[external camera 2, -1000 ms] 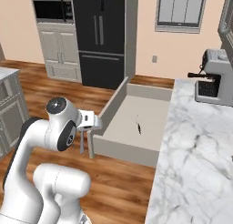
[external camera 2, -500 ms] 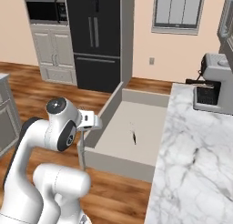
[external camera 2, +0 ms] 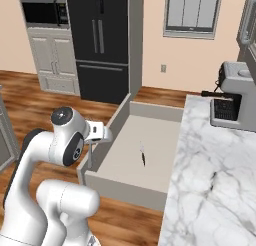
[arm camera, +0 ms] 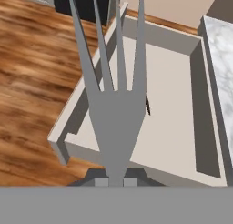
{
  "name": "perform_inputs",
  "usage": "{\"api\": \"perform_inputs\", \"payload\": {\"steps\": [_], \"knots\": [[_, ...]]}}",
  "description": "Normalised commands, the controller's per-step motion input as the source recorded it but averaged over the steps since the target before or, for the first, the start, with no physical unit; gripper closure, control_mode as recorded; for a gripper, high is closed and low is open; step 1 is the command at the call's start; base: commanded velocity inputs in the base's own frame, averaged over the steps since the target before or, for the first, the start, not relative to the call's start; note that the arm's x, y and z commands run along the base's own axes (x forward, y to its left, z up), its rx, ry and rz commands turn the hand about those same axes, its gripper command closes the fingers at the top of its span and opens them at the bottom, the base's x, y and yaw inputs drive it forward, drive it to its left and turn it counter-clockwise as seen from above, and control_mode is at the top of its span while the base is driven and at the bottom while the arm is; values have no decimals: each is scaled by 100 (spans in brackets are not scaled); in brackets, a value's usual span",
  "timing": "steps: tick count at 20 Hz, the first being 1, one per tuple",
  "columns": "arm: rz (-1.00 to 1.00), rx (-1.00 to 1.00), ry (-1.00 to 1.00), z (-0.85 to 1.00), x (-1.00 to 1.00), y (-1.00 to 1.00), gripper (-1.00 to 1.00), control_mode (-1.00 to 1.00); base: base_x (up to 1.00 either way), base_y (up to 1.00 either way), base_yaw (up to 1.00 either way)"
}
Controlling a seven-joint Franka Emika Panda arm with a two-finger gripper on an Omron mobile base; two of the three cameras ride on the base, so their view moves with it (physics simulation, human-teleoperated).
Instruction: Organize the utensils by type. Pick up the wooden spoons from the counter and place them in the open cabinet. Then pick up the metallic utensils from the counter and place them in the open drawer.
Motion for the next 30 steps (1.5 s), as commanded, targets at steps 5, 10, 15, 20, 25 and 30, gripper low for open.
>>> {"api": "perform_inputs", "payload": {"steps": [5, 10, 15, 20, 25, 30], "knots": [[0, 0, 0, 0, 0, 0, 100, 100, 38, 0, -3], [0, 1, 2, 17, 15, 0, 100, -100, 22, 0, -2], [0, 0, 8, 19, 46, 0, 100, -100, 0, 0, 0], [0, 2, 10, -25, 38, -23, 100, -100, 0, 0, 0], [0, 1, 6, -59, 38, -25, 100, -100, 0, 0, 0], [2, 0, 4, -65, 54, -15, 100, -100, 0, 0, 0]]}}
